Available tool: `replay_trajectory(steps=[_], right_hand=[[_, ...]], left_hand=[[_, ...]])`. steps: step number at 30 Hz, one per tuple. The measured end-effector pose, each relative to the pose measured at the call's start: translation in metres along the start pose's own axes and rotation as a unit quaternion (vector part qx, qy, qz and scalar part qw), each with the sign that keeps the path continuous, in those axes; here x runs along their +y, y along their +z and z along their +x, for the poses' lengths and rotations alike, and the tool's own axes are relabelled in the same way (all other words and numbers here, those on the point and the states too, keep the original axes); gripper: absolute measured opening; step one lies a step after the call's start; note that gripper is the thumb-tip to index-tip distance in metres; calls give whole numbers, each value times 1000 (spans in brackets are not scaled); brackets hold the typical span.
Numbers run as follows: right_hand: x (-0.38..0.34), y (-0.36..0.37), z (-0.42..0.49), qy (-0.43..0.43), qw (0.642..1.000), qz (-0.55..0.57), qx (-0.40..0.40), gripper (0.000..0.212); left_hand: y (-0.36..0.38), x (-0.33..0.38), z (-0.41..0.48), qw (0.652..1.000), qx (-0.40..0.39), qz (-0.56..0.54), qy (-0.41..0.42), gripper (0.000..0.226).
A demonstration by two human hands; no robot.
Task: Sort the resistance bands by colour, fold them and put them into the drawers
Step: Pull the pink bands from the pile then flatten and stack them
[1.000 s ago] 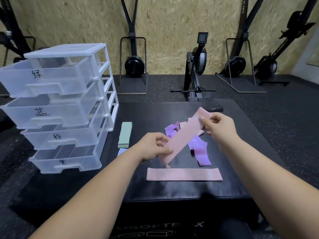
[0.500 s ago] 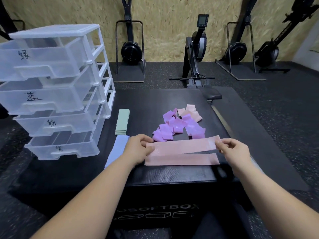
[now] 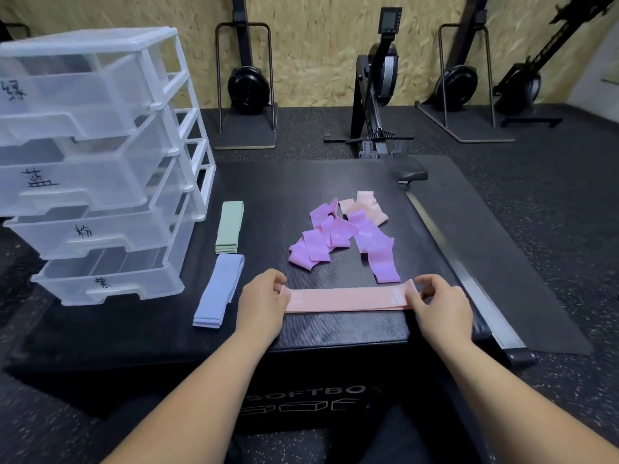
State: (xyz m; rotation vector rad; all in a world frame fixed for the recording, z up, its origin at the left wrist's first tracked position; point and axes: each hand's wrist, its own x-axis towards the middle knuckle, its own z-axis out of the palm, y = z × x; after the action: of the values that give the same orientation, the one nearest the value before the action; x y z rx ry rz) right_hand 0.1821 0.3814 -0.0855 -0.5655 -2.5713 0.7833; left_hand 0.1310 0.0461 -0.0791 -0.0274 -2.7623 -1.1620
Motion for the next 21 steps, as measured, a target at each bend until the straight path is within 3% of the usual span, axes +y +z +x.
replay_trajectory(steps=[4, 8, 15, 21], right_hand=[[10, 9, -4, -36, 997, -69, 17, 25], [16, 8, -3, -81, 995, -59, 21, 26], [23, 5, -5, -239, 967, -54, -75, 36], [25, 10, -11, -239, 966, -47, -88, 34]], left_hand=[[3, -6, -1, 996, -4, 70, 59, 24], [3, -10, -1, 991, 8, 88, 98, 31], [-2, -28, -1, 980, -98, 81, 156, 58], [-3, -29, 1, 979, -101, 83, 158, 49]])
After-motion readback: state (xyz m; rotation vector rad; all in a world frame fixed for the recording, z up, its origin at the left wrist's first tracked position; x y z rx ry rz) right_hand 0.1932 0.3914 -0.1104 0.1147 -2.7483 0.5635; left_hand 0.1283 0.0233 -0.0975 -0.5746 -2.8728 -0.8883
